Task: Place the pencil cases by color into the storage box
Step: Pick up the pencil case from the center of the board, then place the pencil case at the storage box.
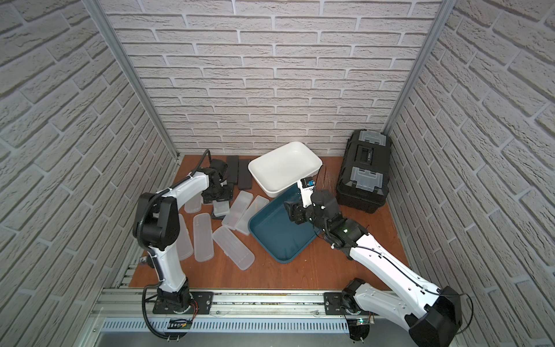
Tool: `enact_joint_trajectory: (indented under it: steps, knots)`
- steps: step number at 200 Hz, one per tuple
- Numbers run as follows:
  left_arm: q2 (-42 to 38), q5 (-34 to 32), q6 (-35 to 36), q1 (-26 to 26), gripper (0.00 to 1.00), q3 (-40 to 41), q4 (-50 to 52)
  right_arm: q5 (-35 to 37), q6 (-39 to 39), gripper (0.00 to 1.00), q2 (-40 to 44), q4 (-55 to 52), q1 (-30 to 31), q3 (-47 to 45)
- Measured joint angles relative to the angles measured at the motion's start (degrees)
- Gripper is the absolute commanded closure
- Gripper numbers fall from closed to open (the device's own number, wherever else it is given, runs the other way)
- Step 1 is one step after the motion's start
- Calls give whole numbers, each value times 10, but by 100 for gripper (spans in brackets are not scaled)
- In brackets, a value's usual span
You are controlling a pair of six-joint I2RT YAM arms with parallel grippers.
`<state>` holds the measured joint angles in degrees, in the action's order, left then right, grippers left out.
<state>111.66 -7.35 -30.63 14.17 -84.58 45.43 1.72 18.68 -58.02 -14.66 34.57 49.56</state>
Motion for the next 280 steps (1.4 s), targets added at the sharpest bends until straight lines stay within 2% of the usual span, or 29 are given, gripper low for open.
enact_joint_trajectory:
  steps: [42, 69, 91, 159, 229, 280]
  knots:
    - [13, -13, -19, 1, 26, -2, 3, 2, 0, 30, 10, -9, 5, -5]
    - [13, -12, -25, 1, 40, -2, 4, 6, 0, 30, 10, -10, 5, -5]
    - [13, -9, -24, 1, 45, -3, 5, 10, 0, 31, 9, -11, 6, -5]
    - [2, -21, 6, 14, 46, -7, 24, 28, 0, 32, 0, -28, 9, -2]
    - [-94, -40, 59, 100, 47, -54, 69, 31, 1, 32, -14, -90, 9, 67]
    - [-106, -39, 76, 188, 47, -70, 97, 68, 7, 33, 28, -138, 9, 115]
